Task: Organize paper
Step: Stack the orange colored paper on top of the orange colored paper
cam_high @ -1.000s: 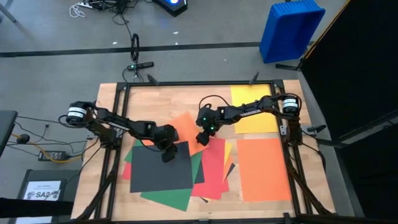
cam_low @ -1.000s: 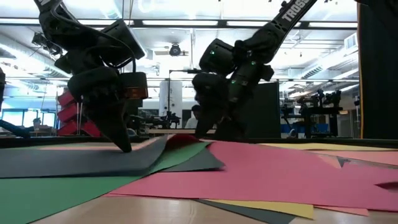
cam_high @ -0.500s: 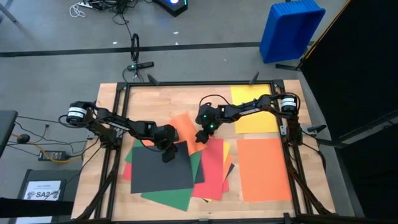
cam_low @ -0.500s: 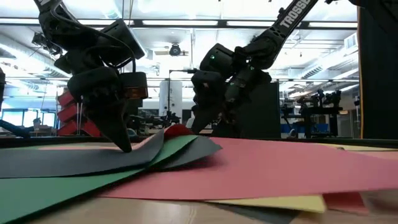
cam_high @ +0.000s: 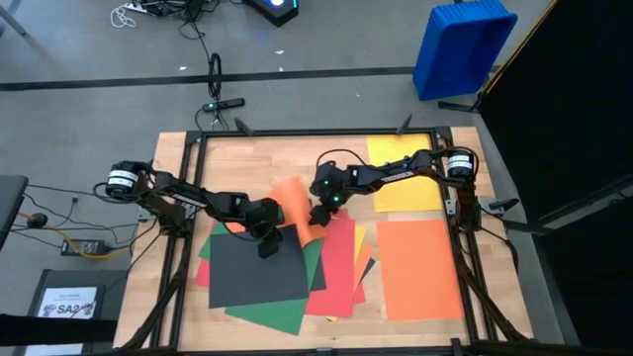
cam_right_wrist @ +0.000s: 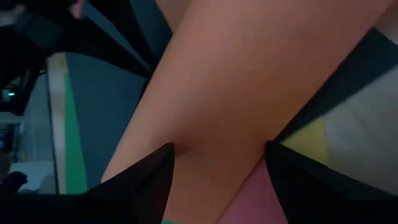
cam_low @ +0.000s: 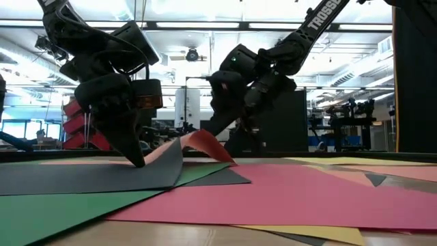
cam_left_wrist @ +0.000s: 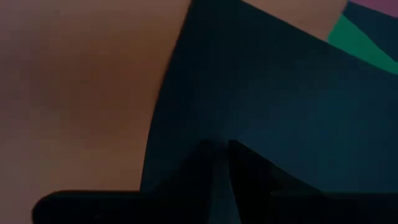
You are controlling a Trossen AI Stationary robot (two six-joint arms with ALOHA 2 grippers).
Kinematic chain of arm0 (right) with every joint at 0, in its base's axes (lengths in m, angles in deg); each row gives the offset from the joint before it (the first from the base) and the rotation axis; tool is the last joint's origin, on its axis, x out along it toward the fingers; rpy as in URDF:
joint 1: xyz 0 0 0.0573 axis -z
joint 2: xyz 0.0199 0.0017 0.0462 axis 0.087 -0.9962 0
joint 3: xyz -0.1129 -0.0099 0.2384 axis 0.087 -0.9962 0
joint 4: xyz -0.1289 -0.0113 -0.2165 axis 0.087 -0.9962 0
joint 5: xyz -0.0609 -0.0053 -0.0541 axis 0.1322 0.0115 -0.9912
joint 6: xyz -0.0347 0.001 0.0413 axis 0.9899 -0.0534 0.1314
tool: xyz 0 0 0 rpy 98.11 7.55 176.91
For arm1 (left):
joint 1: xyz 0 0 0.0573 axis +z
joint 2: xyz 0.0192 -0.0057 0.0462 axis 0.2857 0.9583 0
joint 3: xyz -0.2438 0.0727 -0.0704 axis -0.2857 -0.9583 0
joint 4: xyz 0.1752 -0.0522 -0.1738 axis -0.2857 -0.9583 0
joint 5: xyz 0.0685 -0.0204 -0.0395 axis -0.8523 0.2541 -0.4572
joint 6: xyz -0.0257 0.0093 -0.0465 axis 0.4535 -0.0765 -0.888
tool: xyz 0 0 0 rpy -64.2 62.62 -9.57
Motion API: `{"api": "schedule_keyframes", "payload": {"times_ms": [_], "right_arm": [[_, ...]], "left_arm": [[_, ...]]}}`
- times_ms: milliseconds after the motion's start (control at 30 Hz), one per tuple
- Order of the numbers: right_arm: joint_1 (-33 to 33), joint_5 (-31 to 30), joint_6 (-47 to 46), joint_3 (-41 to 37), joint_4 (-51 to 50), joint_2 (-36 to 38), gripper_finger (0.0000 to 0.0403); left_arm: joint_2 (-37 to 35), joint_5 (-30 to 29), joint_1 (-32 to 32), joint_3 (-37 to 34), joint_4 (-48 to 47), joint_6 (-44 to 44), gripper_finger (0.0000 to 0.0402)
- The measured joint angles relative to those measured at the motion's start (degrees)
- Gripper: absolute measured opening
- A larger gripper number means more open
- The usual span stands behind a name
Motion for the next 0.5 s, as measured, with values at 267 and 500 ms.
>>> {"api": "schedule_keyframes", "payload": {"times_ms": [267,500], "right_arm": [[-0.60,2.94,-1.61,0.04,5.07,0.11,0.0233],[-1.57,3.45,-2.08,0.08,7.60,0.14,0.0236]], "left_arm": [[0.00,0.00,0.00,0.00,0.02,0.01,0.0037],[0.00,0.00,0.00,0.00,0.02,-0.01,0.0037]]}}
